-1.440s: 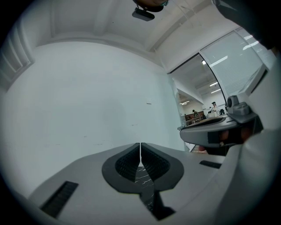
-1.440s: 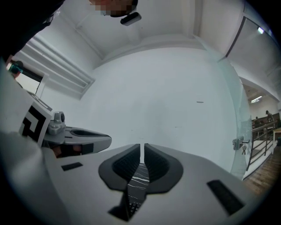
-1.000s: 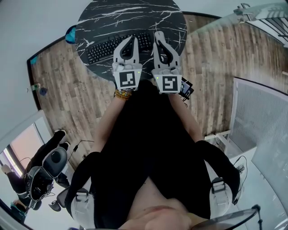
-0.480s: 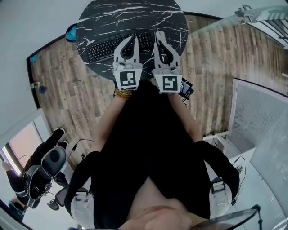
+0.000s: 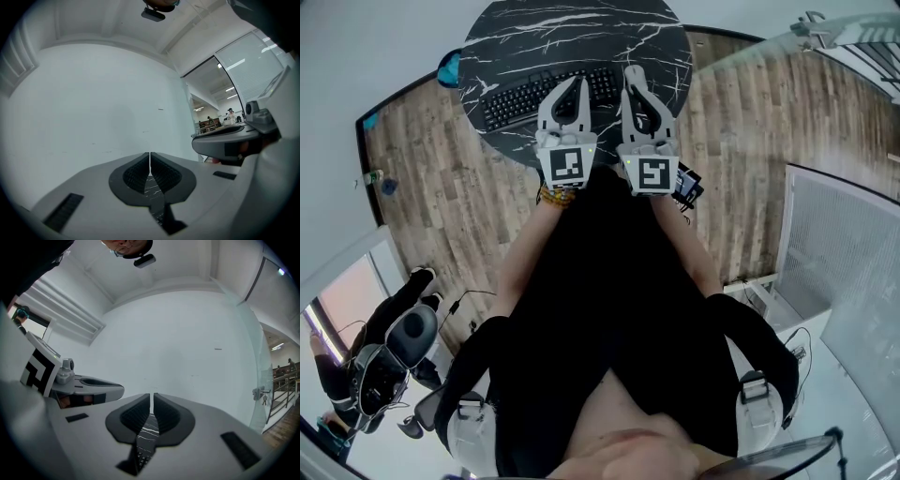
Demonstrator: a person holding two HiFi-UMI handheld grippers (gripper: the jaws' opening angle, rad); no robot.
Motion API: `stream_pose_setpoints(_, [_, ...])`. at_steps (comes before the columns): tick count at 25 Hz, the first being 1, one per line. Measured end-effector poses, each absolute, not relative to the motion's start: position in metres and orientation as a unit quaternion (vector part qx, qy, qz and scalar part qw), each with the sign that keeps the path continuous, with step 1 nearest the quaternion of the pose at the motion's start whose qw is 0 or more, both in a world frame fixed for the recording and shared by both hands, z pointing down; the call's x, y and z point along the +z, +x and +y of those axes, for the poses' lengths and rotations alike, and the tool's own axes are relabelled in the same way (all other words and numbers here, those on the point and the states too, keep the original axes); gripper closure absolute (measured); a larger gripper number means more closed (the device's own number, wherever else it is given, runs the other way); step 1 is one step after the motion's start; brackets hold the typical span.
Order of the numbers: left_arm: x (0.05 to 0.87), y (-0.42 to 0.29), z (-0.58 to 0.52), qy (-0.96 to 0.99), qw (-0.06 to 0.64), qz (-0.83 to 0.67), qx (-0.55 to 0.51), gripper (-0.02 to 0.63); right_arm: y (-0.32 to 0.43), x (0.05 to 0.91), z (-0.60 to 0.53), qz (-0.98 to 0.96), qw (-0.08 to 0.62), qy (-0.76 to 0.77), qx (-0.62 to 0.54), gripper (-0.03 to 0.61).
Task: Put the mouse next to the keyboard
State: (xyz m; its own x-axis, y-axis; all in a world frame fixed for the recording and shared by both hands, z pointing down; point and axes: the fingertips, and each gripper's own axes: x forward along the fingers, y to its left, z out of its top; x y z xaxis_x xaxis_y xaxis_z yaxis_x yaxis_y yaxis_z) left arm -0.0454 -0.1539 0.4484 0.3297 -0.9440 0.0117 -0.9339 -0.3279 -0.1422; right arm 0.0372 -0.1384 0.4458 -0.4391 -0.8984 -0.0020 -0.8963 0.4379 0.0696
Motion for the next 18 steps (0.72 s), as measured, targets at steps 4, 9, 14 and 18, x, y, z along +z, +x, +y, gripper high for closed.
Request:
stream_pose_setpoints(4, [0.4492, -0.0446, -0.1542, -0.814, 0.055, 0.576, -0.046, 0.594, 0.0376, 0.4461, -0.1393, -0.848, 0.021, 0.529, -0.034, 0.535])
stream_pose_setpoints(9, [0.4504, -0.0432, -0.1538, -0.815, 0.053, 0.575, -0.046, 0.594, 0.0379, 0.4469, -0.1391, -0.848, 0.025, 0.528, -0.033, 0.535])
stream_pose_setpoints(14, [0.4519, -0.0429, -0.1532, -0.816, 0.055, 0.573, -0.052, 0.594, 0.0385, 0.447, -0.1391, -0.848, 0.025, 0.528, -0.036, 0.535])
stream_pose_setpoints(18, [0.4525, -0.0425, -0.1533, -0.816, 0.052, 0.573, -0.05, 0.594, 0.038, 0.4481, -0.1389, -0.849, 0.028, 0.526, -0.034, 0.536])
